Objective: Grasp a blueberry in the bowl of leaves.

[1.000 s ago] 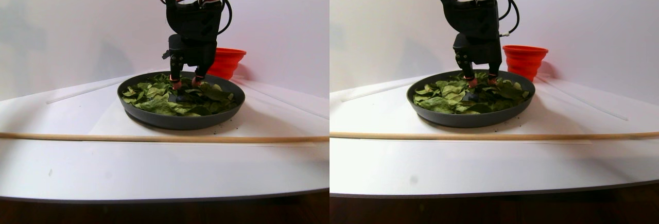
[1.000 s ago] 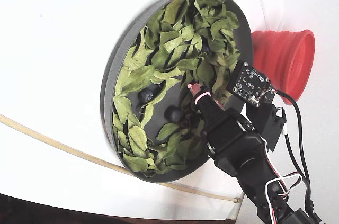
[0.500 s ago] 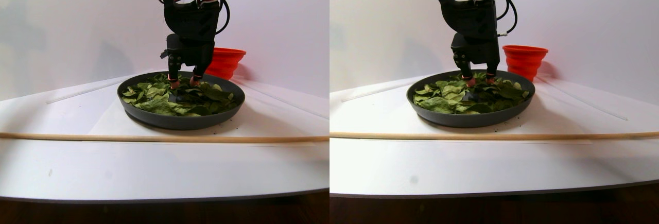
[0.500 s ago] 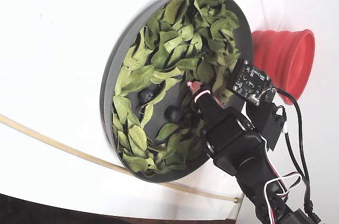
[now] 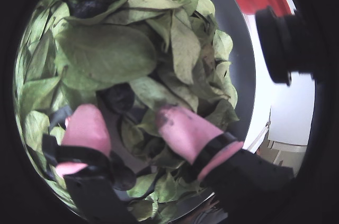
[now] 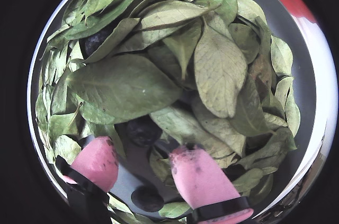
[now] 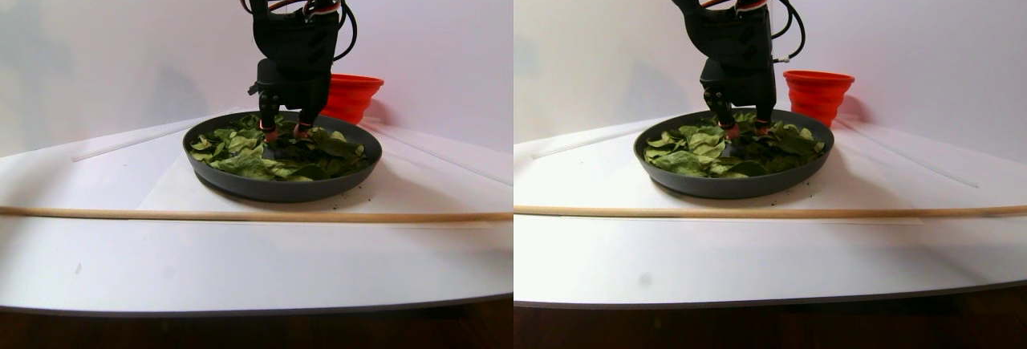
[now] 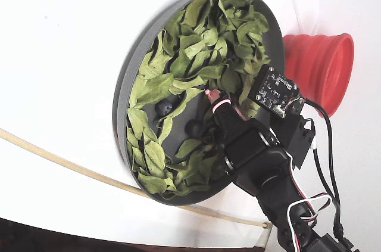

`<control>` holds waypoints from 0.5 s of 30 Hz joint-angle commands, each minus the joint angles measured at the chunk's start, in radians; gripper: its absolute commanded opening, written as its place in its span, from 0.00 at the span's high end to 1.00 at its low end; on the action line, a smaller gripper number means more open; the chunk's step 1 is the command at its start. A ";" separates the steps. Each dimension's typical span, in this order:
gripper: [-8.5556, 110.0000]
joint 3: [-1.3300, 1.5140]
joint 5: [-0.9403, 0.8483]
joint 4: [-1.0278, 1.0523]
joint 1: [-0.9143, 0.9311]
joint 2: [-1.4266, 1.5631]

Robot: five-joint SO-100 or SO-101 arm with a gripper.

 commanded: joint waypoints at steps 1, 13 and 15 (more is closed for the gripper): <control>0.77 -0.035 0.006 -0.020 -0.002 0.014; 0.77 -0.060 0.031 -0.040 0.002 -0.012; 0.77 -0.067 0.037 -0.041 0.003 -0.018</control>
